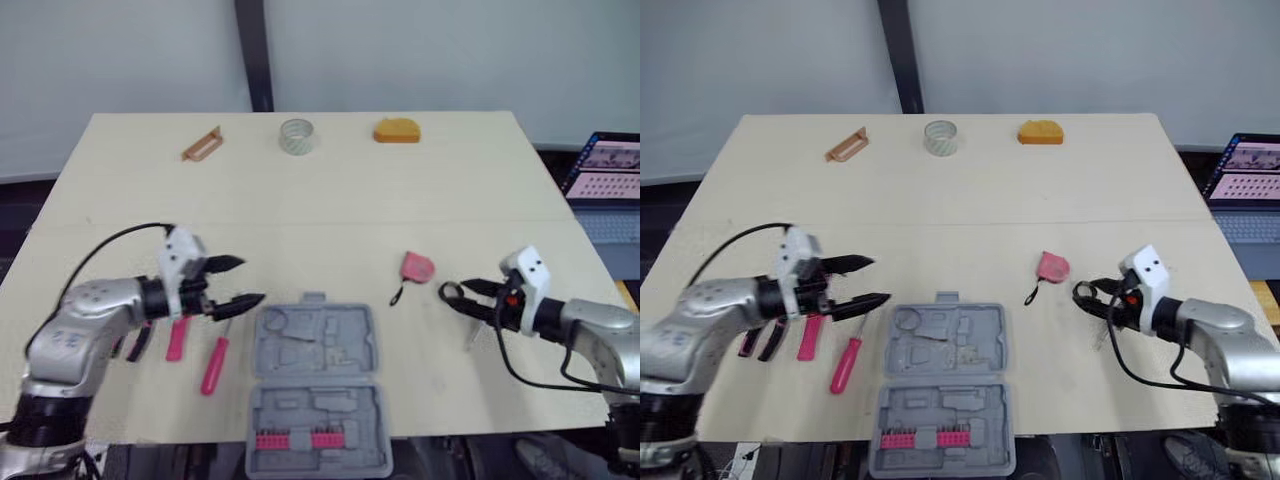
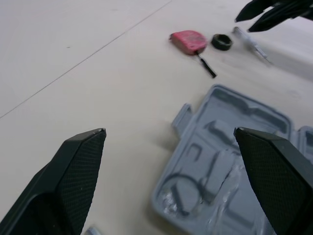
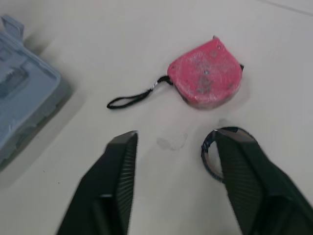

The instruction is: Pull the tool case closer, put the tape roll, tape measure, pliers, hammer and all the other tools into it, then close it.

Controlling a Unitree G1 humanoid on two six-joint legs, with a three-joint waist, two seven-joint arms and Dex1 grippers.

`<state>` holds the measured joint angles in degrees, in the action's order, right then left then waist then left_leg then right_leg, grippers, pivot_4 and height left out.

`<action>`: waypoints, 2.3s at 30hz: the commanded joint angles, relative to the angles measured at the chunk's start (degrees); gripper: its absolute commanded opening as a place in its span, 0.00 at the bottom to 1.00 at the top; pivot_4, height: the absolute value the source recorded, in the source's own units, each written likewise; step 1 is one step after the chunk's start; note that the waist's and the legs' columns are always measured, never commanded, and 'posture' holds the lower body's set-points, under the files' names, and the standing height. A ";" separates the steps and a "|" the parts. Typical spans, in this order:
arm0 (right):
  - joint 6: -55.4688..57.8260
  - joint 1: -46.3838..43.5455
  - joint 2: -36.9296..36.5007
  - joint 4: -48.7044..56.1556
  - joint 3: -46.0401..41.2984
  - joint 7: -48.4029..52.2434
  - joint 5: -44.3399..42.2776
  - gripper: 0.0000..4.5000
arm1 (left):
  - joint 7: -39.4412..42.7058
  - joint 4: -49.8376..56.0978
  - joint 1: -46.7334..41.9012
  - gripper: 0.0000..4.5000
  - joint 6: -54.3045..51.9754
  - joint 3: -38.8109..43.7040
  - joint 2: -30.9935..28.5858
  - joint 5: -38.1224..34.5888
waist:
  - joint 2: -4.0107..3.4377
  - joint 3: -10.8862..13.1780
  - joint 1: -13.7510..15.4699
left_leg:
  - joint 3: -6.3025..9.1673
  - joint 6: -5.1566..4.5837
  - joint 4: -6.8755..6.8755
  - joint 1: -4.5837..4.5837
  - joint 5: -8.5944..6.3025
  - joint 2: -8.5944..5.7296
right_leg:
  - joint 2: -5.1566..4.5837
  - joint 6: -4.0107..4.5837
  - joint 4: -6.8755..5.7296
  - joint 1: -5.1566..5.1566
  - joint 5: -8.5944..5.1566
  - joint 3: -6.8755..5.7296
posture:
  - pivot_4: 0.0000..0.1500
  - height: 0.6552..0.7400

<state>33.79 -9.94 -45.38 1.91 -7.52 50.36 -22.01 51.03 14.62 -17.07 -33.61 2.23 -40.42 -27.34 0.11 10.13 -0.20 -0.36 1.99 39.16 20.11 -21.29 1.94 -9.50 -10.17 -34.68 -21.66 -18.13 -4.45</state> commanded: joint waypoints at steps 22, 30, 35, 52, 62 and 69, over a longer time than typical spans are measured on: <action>-6.24 -5.57 3.55 -8.14 5.18 -3.92 9.97 0.48 | 0.97 -7.29 -8.04 1.00 19.11 -16.42 16.62 12.20 | 0.00 0.00 0.21 | 0.00 0.00 0.08 0.05 0.00 -0.02 | 0.00 -0.08 0.08 0.02 0.04 0.00 | 1.00 1.00; -7.37 -6.28 4.77 -10.00 5.66 -4.28 11.76 0.48 | 1.44 -7.05 -7.39 1.00 20.70 -16.42 17.20 12.28 | 0.00 0.00 0.22 | 0.01 0.00 0.08 0.05 0.00 -0.02 | 0.00 -0.08 0.07 0.02 0.04 -0.01 | 1.00 1.00; -7.55 -6.34 5.12 -10.23 5.55 -4.38 12.04 0.48 | 1.94 -6.93 -7.10 1.00 21.30 -16.92 17.18 12.51 | 0.00 0.00 0.19 | 0.01 0.00 0.08 0.05 0.00 -0.02 | 0.00 -0.08 0.07 0.02 0.04 -0.01 | 1.00 1.00; -7.70 -5.82 5.39 -9.93 5.41 -4.67 12.10 0.17 | 2.47 -7.05 -7.28 1.00 21.42 -17.54 17.32 14.01 | 0.00 0.00 0.18 | 0.01 0.00 0.09 0.05 0.00 -0.02 | 0.00 -0.08 0.08 0.02 0.05 -0.01 | 1.00 1.00; -7.78 -5.80 5.47 -9.83 5.59 -4.79 12.15 0.00 | 2.41 -6.66 -7.40 1.00 20.80 -17.75 17.22 14.28 | 0.00 0.00 0.19 | 0.01 0.00 0.08 0.05 0.00 -0.02 | 0.00 -0.08 0.08 0.03 0.05 -0.01 | 1.00 1.00; -6.40 -5.57 3.46 -5.80 6.02 -1.59 10.93 0.00 | 2.92 -6.64 -6.91 1.00 20.73 -17.44 16.11 14.24 | 0.00 0.00 0.19 | 0.01 0.00 0.09 0.05 0.00 -0.02 | 0.00 -0.08 0.08 0.03 0.05 -0.01 | 1.00 1.00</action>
<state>26.78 -15.46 -40.34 -7.76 -1.16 47.11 -10.19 53.40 6.12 -24.18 -13.13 -15.67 -23.72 -13.04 0.10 10.13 -0.01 -0.35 1.98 39.24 20.15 -21.29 1.92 -9.50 -10.25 -34.60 -21.63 -18.09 -4.46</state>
